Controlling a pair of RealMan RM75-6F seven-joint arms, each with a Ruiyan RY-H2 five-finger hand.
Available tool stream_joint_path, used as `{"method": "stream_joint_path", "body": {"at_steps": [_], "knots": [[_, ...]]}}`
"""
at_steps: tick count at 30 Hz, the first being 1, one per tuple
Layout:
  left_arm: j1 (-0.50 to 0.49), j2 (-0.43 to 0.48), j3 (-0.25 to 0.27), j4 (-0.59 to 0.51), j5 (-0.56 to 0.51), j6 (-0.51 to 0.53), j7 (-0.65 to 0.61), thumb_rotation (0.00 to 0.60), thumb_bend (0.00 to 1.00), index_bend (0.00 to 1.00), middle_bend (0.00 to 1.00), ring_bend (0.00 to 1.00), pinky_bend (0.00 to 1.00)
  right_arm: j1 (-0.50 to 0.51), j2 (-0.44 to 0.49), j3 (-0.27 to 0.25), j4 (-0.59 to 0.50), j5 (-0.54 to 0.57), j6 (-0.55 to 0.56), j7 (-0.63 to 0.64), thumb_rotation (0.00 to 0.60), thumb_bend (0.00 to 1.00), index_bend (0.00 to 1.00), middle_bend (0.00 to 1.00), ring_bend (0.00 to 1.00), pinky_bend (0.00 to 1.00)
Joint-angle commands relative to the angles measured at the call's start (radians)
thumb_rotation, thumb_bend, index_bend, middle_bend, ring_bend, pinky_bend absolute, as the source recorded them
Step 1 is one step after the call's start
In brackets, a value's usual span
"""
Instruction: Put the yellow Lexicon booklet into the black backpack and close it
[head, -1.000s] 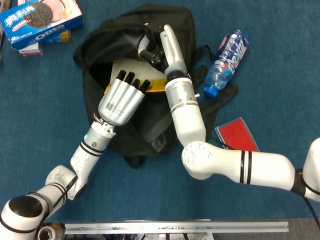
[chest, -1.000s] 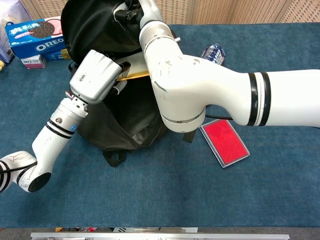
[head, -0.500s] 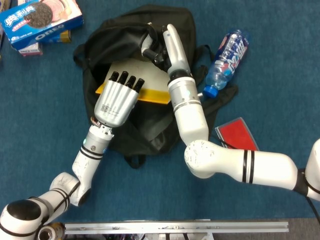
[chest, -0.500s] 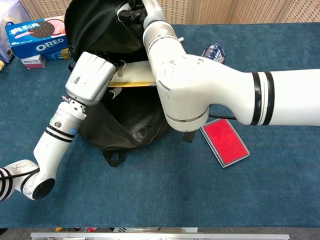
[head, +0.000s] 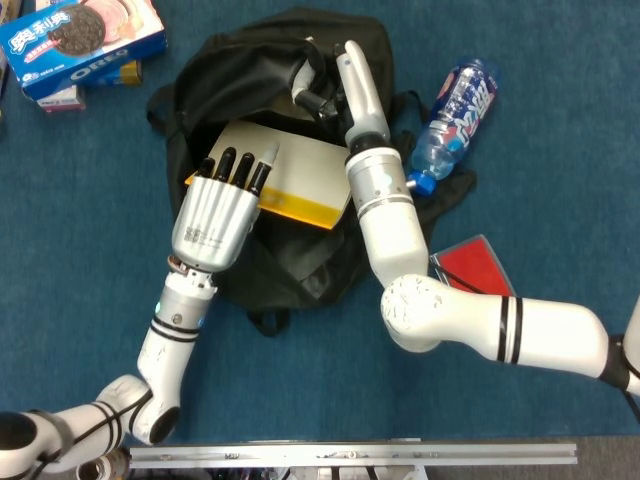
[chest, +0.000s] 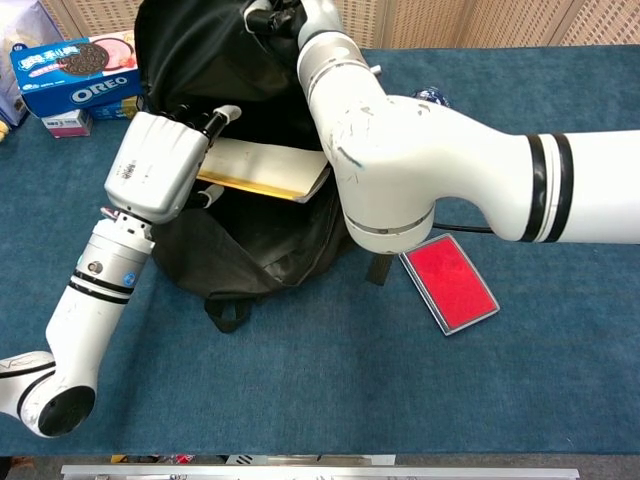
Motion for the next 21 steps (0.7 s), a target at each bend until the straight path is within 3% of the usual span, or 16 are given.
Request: {"method": "stream_joint_path", "body": {"at_steps": [1, 9, 21], "knots": [[0.030, 0.046, 0.013, -0.076, -0.002, -0.002, 0.066, 0.600, 0.14, 0.17, 0.44, 0.36, 0.61, -0.005, 0.005, -0.003, -0.007, -0.001, 0.000, 0.002, 0.600, 0.86, 0.74, 0.66, 0.67, 0.88], [0.084, 0.138, 0.039, -0.180, 0.023, 0.040, 0.101, 0.600, 0.14, 0.16, 0.43, 0.35, 0.60, -0.029, 0.030, -0.016, -0.034, -0.009, -0.009, 0.011, 0.600, 0.86, 0.74, 0.66, 0.67, 0.88], [0.157, 0.307, 0.053, -0.374, 0.020, 0.056, 0.139, 0.600, 0.14, 0.16, 0.43, 0.35, 0.59, -0.074, 0.071, -0.080, -0.078, -0.037, -0.050, 0.018, 0.600, 0.86, 0.74, 0.66, 0.67, 0.88]]}}
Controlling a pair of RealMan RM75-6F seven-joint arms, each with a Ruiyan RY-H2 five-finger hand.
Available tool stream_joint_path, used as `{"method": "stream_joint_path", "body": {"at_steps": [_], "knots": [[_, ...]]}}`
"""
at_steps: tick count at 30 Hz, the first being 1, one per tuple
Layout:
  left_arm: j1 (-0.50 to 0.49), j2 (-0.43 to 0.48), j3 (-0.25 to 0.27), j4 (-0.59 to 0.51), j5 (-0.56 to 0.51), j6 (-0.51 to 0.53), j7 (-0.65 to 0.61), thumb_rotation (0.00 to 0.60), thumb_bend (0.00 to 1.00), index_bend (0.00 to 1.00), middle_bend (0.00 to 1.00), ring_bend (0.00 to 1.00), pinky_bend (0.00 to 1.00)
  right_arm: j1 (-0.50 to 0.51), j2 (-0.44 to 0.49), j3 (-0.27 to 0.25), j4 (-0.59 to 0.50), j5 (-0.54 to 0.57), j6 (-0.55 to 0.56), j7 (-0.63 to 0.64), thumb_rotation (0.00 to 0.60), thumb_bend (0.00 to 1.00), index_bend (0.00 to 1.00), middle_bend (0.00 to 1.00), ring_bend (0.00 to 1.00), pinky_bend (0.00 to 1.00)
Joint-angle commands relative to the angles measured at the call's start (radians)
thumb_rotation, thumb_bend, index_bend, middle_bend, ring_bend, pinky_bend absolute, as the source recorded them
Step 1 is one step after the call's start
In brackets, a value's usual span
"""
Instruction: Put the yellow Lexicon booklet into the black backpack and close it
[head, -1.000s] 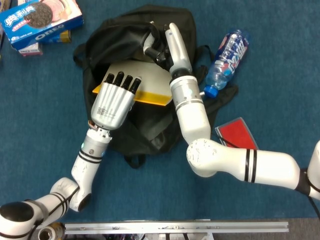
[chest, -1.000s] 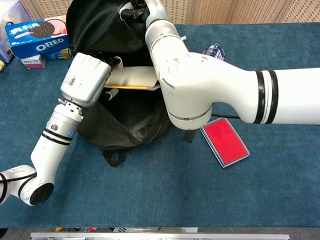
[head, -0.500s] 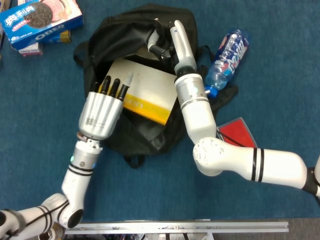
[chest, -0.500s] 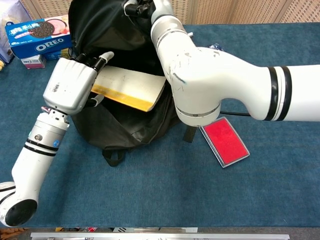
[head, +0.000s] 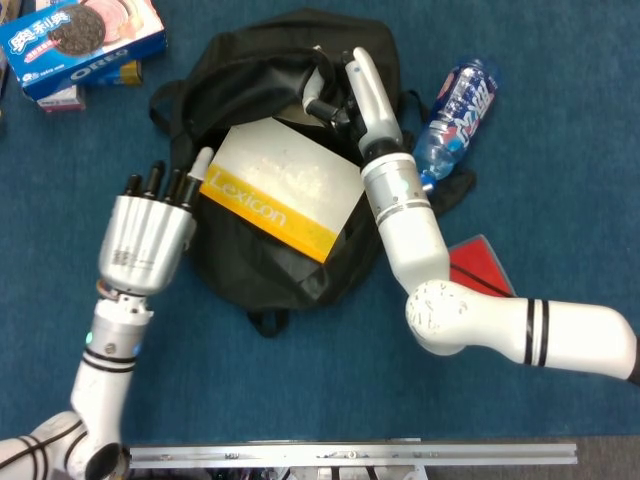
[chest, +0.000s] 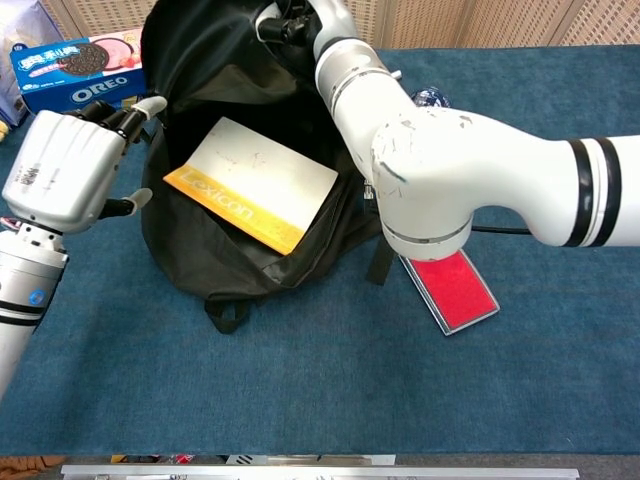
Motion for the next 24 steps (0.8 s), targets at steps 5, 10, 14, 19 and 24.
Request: {"method": "stream_joint_path", "body": {"at_steps": [5, 10, 14, 19, 24], "knots": [[0.044, 0.094, -0.003, -0.107, -0.023, -0.004, 0.011, 0.600, 0.14, 0.16, 0.43, 0.35, 0.57, -0.023, 0.022, -0.031, -0.021, -0.018, -0.010, 0.001, 0.600, 0.86, 0.74, 0.66, 0.67, 0.88], [0.063, 0.138, -0.009, -0.139, -0.043, -0.015, -0.006, 0.600, 0.14, 0.16, 0.42, 0.35, 0.57, -0.034, 0.038, -0.038, -0.041, -0.028, -0.009, 0.003, 0.600, 0.86, 0.74, 0.66, 0.67, 0.88], [0.080, 0.180, -0.024, -0.173, -0.085, -0.036, -0.023, 0.600, 0.14, 0.16, 0.42, 0.35, 0.57, -0.047, 0.052, -0.055, -0.057, -0.036, -0.013, 0.002, 0.600, 0.86, 0.74, 0.66, 0.67, 0.88], [0.098, 0.248, -0.042, -0.238, -0.149, -0.073, -0.067, 0.600, 0.14, 0.14, 0.39, 0.32, 0.53, -0.063, 0.077, -0.089, -0.081, -0.053, -0.038, -0.004, 0.600, 0.86, 0.74, 0.65, 0.66, 0.87], [0.113, 0.325, -0.058, -0.312, -0.208, -0.105, -0.077, 0.600, 0.14, 0.12, 0.35, 0.30, 0.51, -0.071, 0.104, -0.165, -0.105, -0.092, -0.097, -0.029, 0.600, 0.81, 0.72, 0.60, 0.60, 0.75]]}}
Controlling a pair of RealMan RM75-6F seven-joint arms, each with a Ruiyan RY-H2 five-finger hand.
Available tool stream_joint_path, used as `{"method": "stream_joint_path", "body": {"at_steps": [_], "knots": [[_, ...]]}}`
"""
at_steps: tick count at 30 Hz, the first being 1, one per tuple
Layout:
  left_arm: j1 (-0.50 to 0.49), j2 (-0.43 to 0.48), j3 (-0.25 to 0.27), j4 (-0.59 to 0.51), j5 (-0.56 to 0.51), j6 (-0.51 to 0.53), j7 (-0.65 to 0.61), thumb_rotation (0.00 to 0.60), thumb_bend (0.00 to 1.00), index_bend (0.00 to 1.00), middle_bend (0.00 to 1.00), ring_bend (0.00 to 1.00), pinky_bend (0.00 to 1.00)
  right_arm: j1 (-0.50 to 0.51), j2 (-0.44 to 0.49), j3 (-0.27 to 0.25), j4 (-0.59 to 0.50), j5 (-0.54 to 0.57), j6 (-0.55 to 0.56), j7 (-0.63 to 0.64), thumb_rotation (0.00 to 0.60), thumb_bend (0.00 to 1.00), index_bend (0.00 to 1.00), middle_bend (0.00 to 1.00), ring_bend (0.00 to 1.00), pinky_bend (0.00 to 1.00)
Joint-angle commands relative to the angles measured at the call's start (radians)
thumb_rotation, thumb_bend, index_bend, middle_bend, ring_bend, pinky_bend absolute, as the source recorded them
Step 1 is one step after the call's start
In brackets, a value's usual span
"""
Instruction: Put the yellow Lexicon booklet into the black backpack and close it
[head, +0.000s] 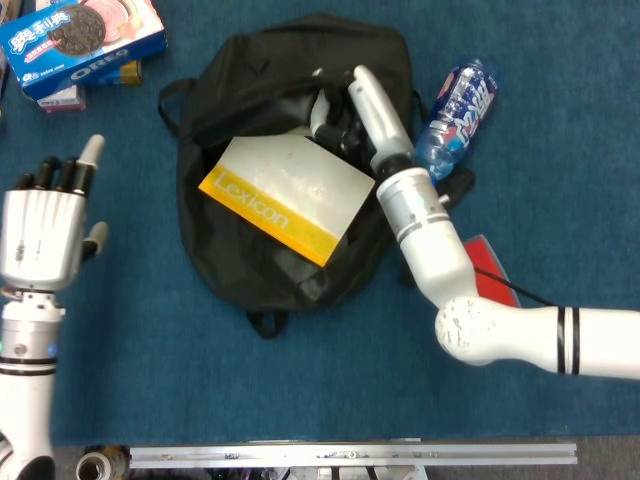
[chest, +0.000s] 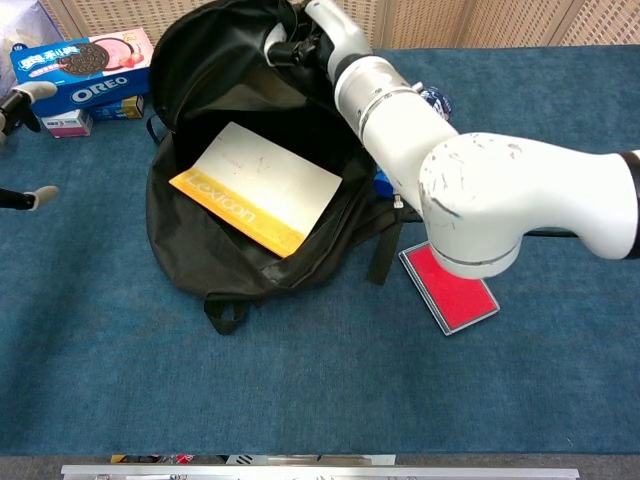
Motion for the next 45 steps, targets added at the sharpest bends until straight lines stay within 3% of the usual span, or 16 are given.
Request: {"method": "stream_joint_path", "body": {"at_steps": [1, 4, 8, 14, 20, 23, 37, 42, 45], "knots": [[0.015, 0.046, -0.012, -0.042, -0.034, -0.018, -0.012, 0.600, 0.14, 0.12, 0.35, 0.29, 0.51, -0.005, 0.024, -0.054, -0.020, -0.023, -0.054, -0.022, 0.600, 0.79, 0.69, 0.58, 0.57, 0.71], [0.024, 0.064, -0.013, -0.056, -0.045, -0.019, -0.019, 0.600, 0.14, 0.12, 0.35, 0.29, 0.51, 0.002, 0.041, -0.090, -0.024, -0.018, -0.107, -0.039, 0.600, 0.68, 0.58, 0.51, 0.49, 0.61], [0.031, 0.074, -0.016, -0.061, -0.051, -0.020, -0.030, 0.600, 0.14, 0.12, 0.35, 0.29, 0.51, 0.020, 0.058, -0.140, -0.030, -0.001, -0.169, -0.073, 0.600, 0.46, 0.46, 0.43, 0.39, 0.51], [0.037, 0.079, -0.021, -0.065, -0.057, -0.022, -0.041, 0.600, 0.14, 0.12, 0.35, 0.29, 0.50, 0.054, 0.075, -0.194, -0.040, 0.038, -0.241, -0.107, 0.600, 0.24, 0.29, 0.32, 0.26, 0.38], [0.039, 0.092, -0.030, -0.076, -0.063, -0.022, -0.044, 0.600, 0.14, 0.12, 0.34, 0.28, 0.49, 0.078, 0.132, -0.218, -0.078, 0.061, -0.289, -0.123, 0.600, 0.10, 0.02, 0.18, 0.11, 0.20], [0.037, 0.096, -0.036, -0.080, -0.071, -0.029, -0.044, 0.600, 0.14, 0.12, 0.34, 0.28, 0.48, 0.077, 0.171, -0.221, -0.106, 0.056, -0.312, -0.112, 0.600, 0.03, 0.00, 0.12, 0.06, 0.13], [0.031, 0.103, -0.054, -0.096, -0.072, -0.027, -0.040, 0.600, 0.14, 0.12, 0.33, 0.28, 0.48, 0.043, 0.264, -0.239, -0.169, -0.056, -0.277, -0.042, 0.600, 0.00, 0.00, 0.07, 0.02, 0.11], [0.034, 0.125, -0.061, -0.106, -0.074, -0.025, -0.058, 0.600, 0.14, 0.13, 0.33, 0.28, 0.48, -0.007, 0.308, -0.264, -0.167, -0.132, -0.170, -0.051, 0.600, 0.01, 0.00, 0.16, 0.04, 0.12], [0.037, 0.141, -0.060, -0.112, -0.073, -0.028, -0.075, 0.600, 0.14, 0.15, 0.33, 0.28, 0.48, -0.053, 0.352, -0.285, -0.183, -0.177, -0.101, -0.056, 0.600, 0.13, 0.09, 0.24, 0.10, 0.17]]}}
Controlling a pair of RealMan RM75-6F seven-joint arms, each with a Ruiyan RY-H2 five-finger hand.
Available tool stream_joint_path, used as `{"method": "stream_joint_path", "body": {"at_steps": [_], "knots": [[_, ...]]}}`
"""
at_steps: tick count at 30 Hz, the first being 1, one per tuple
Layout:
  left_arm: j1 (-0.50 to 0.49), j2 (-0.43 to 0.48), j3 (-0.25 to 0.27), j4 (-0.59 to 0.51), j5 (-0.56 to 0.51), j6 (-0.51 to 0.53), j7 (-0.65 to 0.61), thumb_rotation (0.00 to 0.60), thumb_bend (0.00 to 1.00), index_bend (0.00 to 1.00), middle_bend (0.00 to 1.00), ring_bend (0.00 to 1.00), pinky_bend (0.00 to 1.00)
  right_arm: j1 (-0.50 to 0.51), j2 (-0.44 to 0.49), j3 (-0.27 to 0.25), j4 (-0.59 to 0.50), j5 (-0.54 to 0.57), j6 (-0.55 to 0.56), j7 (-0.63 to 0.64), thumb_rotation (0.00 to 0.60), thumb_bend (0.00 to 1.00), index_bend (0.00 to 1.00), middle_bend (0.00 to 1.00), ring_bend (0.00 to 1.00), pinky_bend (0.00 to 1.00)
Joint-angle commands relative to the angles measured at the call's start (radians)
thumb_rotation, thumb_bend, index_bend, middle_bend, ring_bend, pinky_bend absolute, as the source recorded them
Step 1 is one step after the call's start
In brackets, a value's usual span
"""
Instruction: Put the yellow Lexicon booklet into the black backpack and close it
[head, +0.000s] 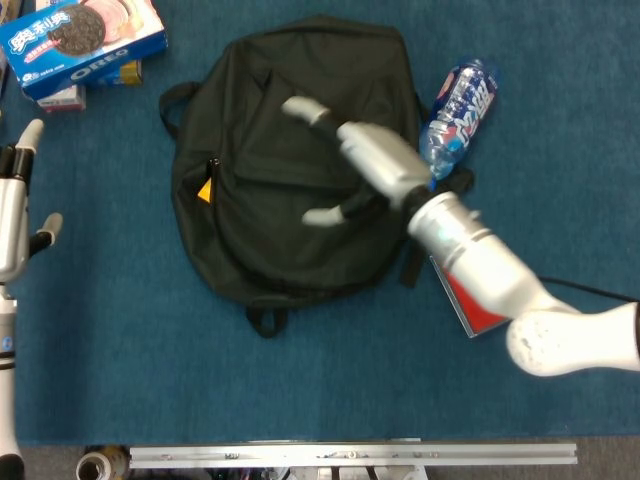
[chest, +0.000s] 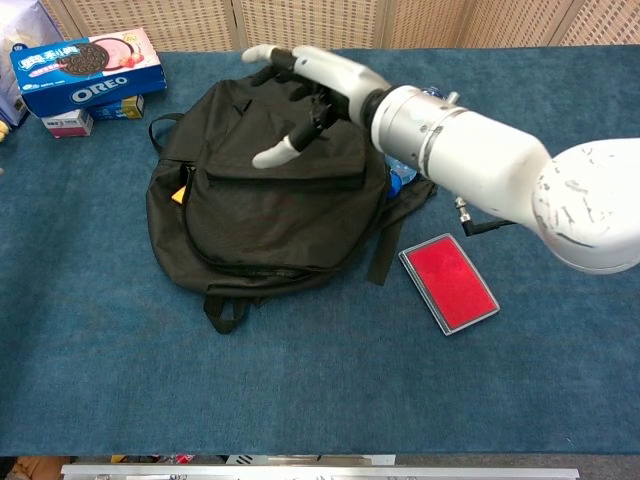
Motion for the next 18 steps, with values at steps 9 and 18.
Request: {"method": "stream_joint_path", "body": {"at_steps": [9, 18], "knots": [[0.019, 0.061, 0.016, -0.013, 0.019, -0.007, -0.081, 0.600, 0.14, 0.22, 0.33, 0.28, 0.47, -0.205, 0.219, -0.114, -0.059, -0.192, 0.239, -0.050, 0.600, 0.35, 0.40, 0.44, 0.32, 0.40], [0.040, 0.093, 0.032, -0.009, 0.024, -0.009, -0.134, 0.600, 0.14, 0.28, 0.33, 0.28, 0.47, -0.362, 0.364, -0.231, -0.052, -0.312, 0.338, -0.075, 0.600, 0.39, 0.51, 0.50, 0.38, 0.46]]}}
